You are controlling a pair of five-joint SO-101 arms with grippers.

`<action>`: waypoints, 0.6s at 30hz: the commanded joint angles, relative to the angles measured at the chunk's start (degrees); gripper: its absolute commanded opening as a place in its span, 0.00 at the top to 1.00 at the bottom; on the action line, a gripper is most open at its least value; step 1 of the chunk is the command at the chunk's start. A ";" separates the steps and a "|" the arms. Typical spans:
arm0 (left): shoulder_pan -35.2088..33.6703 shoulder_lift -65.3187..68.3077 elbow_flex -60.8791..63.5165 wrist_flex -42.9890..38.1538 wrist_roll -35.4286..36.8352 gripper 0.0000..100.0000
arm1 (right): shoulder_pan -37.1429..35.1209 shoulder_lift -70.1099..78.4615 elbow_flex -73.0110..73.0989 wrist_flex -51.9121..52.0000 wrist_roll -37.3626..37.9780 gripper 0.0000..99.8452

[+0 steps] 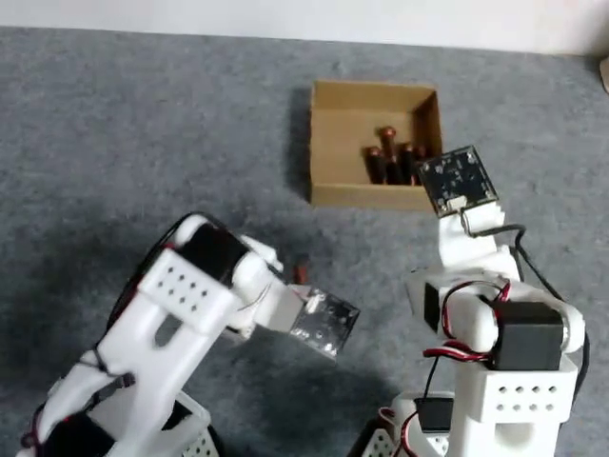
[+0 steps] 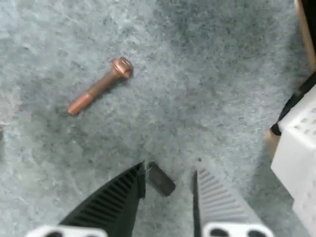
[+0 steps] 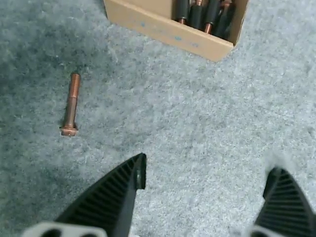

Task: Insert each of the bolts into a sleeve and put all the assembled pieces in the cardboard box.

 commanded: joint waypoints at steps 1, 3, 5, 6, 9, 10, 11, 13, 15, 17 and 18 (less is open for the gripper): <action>1.54 8.92 -7.25 0.26 -41.23 0.84 | 0.66 -0.66 -0.22 -0.84 0.70 0.65; 3.03 16.31 -11.56 0.26 -41.67 0.84 | 0.66 -0.75 -0.22 -0.84 0.70 0.65; 4.88 23.60 -16.40 0.79 -41.67 0.84 | 0.66 -0.75 -0.22 -0.84 0.70 0.65; 5.67 26.77 -18.59 0.79 -41.67 0.84 | 0.66 -0.75 -0.13 -0.84 0.70 0.65; 8.40 34.68 -22.90 0.88 -41.58 0.84 | 0.75 -0.75 -0.13 -0.84 0.62 0.65; 9.19 36.26 -23.43 0.88 -41.58 0.84 | 1.01 -0.75 -0.13 -0.75 0.62 0.65; 9.98 37.41 -23.52 0.97 -41.58 0.84 | 1.98 -0.84 -0.31 -0.66 0.62 0.65; 11.30 38.81 -23.52 0.97 -41.67 0.84 | 4.70 -0.84 -0.48 -0.92 0.62 0.65; 12.35 39.52 -23.60 1.32 -41.67 0.84 | 8.04 -0.84 -0.13 -2.59 0.62 0.65; 13.41 39.87 -23.78 1.23 -41.76 0.84 | 10.95 -0.84 0.22 -4.09 -0.18 0.65; 14.02 40.13 -23.78 1.14 -41.76 0.84 | 12.18 -0.84 0.84 -5.14 -0.97 0.65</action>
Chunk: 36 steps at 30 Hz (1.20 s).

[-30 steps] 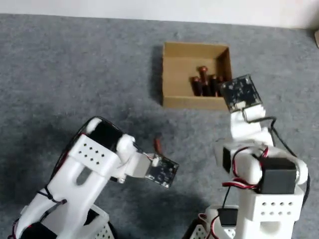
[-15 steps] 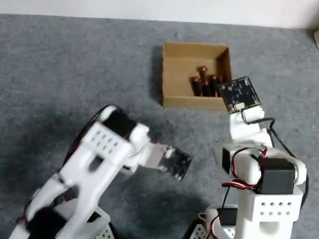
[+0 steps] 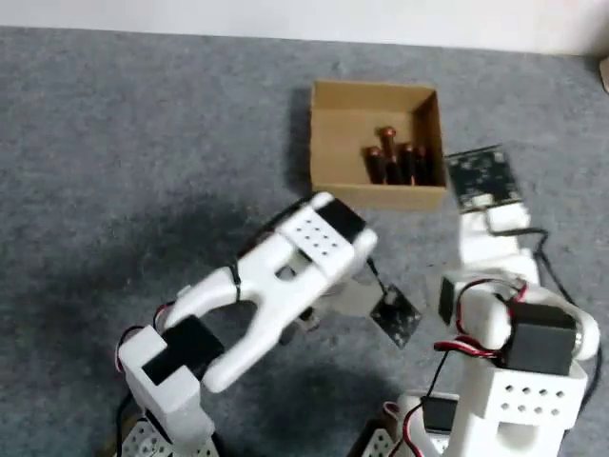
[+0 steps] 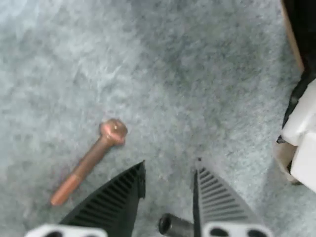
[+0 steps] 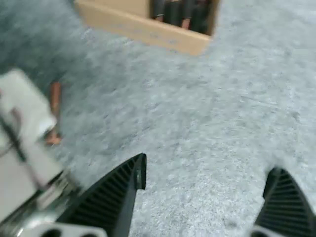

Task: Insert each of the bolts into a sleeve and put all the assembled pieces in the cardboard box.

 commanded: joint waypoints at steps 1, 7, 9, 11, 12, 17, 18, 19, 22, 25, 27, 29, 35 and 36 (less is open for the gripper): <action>2.95 -0.04 -2.77 0.79 -41.76 0.84 | 4.88 -0.66 1.36 -3.91 -1.32 0.65; 6.29 0.04 -2.86 0.62 -41.76 0.84 | 8.13 -0.66 5.58 -6.20 -1.49 0.65; 6.99 0.13 -2.86 -0.70 -41.76 0.84 | 8.57 -0.66 6.02 -6.20 -1.32 0.65; 6.99 0.13 -2.77 -2.29 -41.76 0.84 | 9.10 -0.66 5.85 -6.20 -1.32 0.65; 7.08 0.13 -2.51 -3.08 -41.85 0.84 | 9.36 -0.66 5.76 -6.20 -1.32 0.65; 6.81 2.95 -1.98 -4.57 -44.84 0.83 | 9.63 -0.66 6.11 -6.20 -1.32 0.65; 6.73 4.44 -2.51 -4.57 -44.84 0.83 | 9.63 -0.66 6.20 -6.20 -1.32 0.65; 6.64 6.02 -3.30 -4.57 -44.84 0.83 | 9.63 -0.66 6.20 -6.20 -1.32 0.65; 6.55 10.68 -6.02 -4.13 -44.66 0.83 | 9.63 -0.66 6.29 -6.20 -1.32 0.65; 6.20 12.88 -9.10 -4.13 -41.93 0.83 | 9.63 -0.66 6.29 -6.20 -1.41 0.65; 5.93 12.88 -10.86 -4.13 -40.79 0.83 | 9.63 -0.66 6.29 -6.11 -1.49 0.65; 4.88 13.23 -12.26 -4.13 -40.97 0.83 | 9.63 -0.66 6.29 -5.76 -1.32 0.65; 0.92 14.20 -13.49 -4.57 -40.97 0.83 | 9.63 -0.66 6.29 -4.88 -1.32 0.65; -0.31 14.37 -13.85 -4.66 -41.05 0.83 | 9.63 -0.66 6.29 -4.88 -1.23 0.65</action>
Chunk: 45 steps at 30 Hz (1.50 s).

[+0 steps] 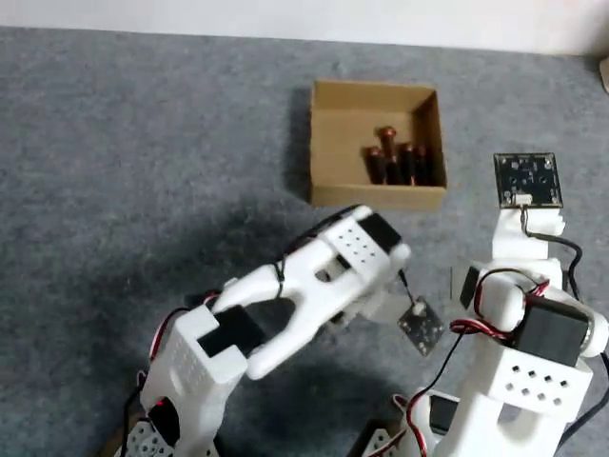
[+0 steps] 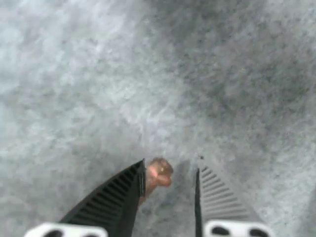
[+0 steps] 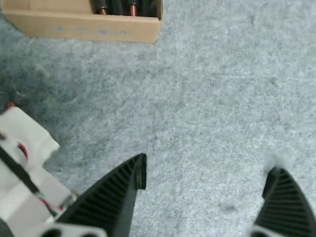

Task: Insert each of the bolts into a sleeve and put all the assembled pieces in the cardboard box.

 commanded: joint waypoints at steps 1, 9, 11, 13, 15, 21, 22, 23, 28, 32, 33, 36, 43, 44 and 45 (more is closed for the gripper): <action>-4.35 0.13 -3.56 -0.18 -41.76 0.83 | 0.66 -0.66 -0.13 -0.22 -0.09 0.65; -6.90 4.18 -3.21 0.00 -42.46 0.83 | 0.66 -0.66 -0.04 -0.40 -0.09 0.65; -6.90 4.70 -3.21 -1.32 -42.29 0.83 | 0.66 -0.66 -0.04 -0.22 -0.09 0.65; -6.99 5.76 -3.21 -2.29 -42.29 0.83 | 0.66 -0.66 0.84 -0.22 -0.09 0.65; -7.08 6.11 -3.21 -2.29 -42.20 0.83 | 0.66 -0.66 2.15 -0.57 -0.09 0.65; -6.81 6.20 -3.21 -2.37 -42.20 0.84 | 0.66 -0.66 3.65 -0.57 -0.09 0.65; -6.81 6.29 -3.21 -2.37 -42.20 0.84 | 0.66 -0.66 3.74 -0.57 -0.09 0.65; -6.90 6.29 -3.21 -2.37 -42.20 0.84 | 0.66 -0.66 3.74 -0.57 -0.09 0.65; -7.16 6.46 -3.21 -2.37 -42.11 0.91 | 0.66 -0.66 3.74 -0.57 -0.09 0.65; -6.99 6.55 -3.12 -2.37 -39.21 0.98 | 0.66 -0.66 3.91 -0.57 -0.09 0.65; -6.73 6.55 -3.12 -2.37 -38.07 1.00 | 0.66 -0.66 4.00 -0.57 -0.09 0.65; -6.55 6.11 -3.21 -2.11 -35.96 0.99 | 0.66 -0.66 4.09 -0.57 -0.09 0.65; -4.35 -0.66 -3.47 -1.85 -22.86 0.99 | 0.66 -0.66 3.74 -0.57 -0.09 0.65; -4.00 -2.51 -3.30 -1.85 -20.66 0.99 | 0.66 -0.66 3.74 -0.40 -0.09 0.65; -3.82 -4.35 -3.03 -1.76 -18.81 0.99 | 0.66 -0.66 3.74 -0.22 -0.09 0.65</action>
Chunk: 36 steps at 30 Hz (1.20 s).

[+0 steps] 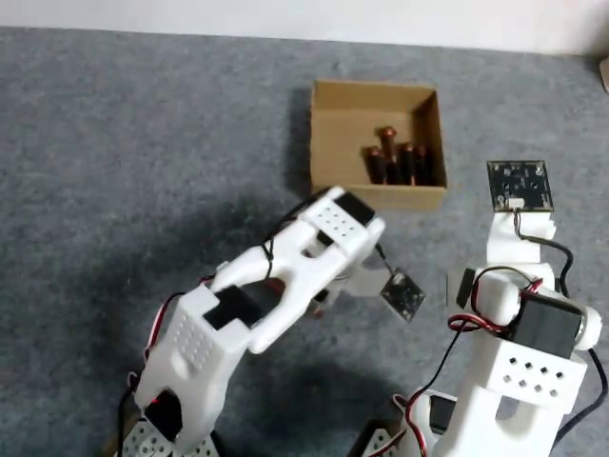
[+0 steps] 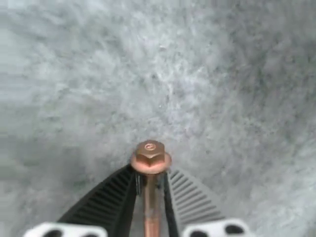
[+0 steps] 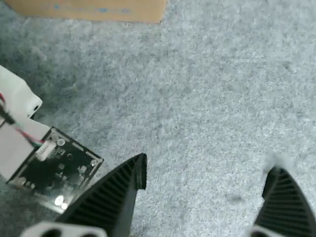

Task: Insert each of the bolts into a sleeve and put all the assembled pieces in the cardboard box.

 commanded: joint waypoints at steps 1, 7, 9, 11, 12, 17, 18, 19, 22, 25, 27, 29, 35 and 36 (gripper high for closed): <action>2.15 -9.45 -0.40 0.88 -17.58 0.99 | 0.66 -0.75 -0.40 -0.13 -0.09 0.65; 2.95 -22.73 3.56 4.22 -10.99 0.99 | 0.66 -8.13 0.04 -0.40 -0.09 0.65; 2.42 -26.24 5.85 4.22 -7.21 0.99 | 0.31 -12.53 0.13 -0.57 -0.09 0.65; 1.54 -28.70 7.60 2.11 -1.76 0.99 | -0.04 -16.31 1.01 -0.48 -0.09 0.65; 1.27 -29.85 8.40 0.35 1.76 0.99 | -0.75 -17.89 2.33 -0.66 -0.09 0.65; -2.51 -32.84 10.86 -6.51 17.85 0.99 | -3.03 -21.41 9.19 -0.92 -0.09 0.65; -3.30 -32.84 11.74 -6.86 18.64 0.99 | -2.95 -21.41 10.24 -1.54 -0.44 0.65; -3.91 -32.84 12.88 -7.03 18.81 0.99 | -2.95 -21.41 10.95 -2.42 -0.53 0.65; -4.62 -32.84 16.75 -7.56 18.81 0.99 | -2.86 -21.41 11.56 -5.05 -0.53 0.65; -4.35 -33.36 21.05 -9.93 18.81 0.99 | -3.21 -21.41 11.47 -7.08 -0.62 0.65; -4.44 -33.36 22.55 -11.43 18.81 0.99 | -3.03 -21.41 11.56 -8.22 -0.62 0.65; -4.79 -33.36 22.99 -12.31 19.08 0.99 | -2.86 -21.41 11.56 -8.31 -0.62 0.65; -8.84 -33.36 22.02 -13.71 24.09 0.99 | -1.19 -21.49 11.82 -9.10 -0.62 0.65; -9.71 -33.36 21.85 -14.33 25.76 0.99 | -1.01 -21.49 11.91 -9.27 -0.62 0.65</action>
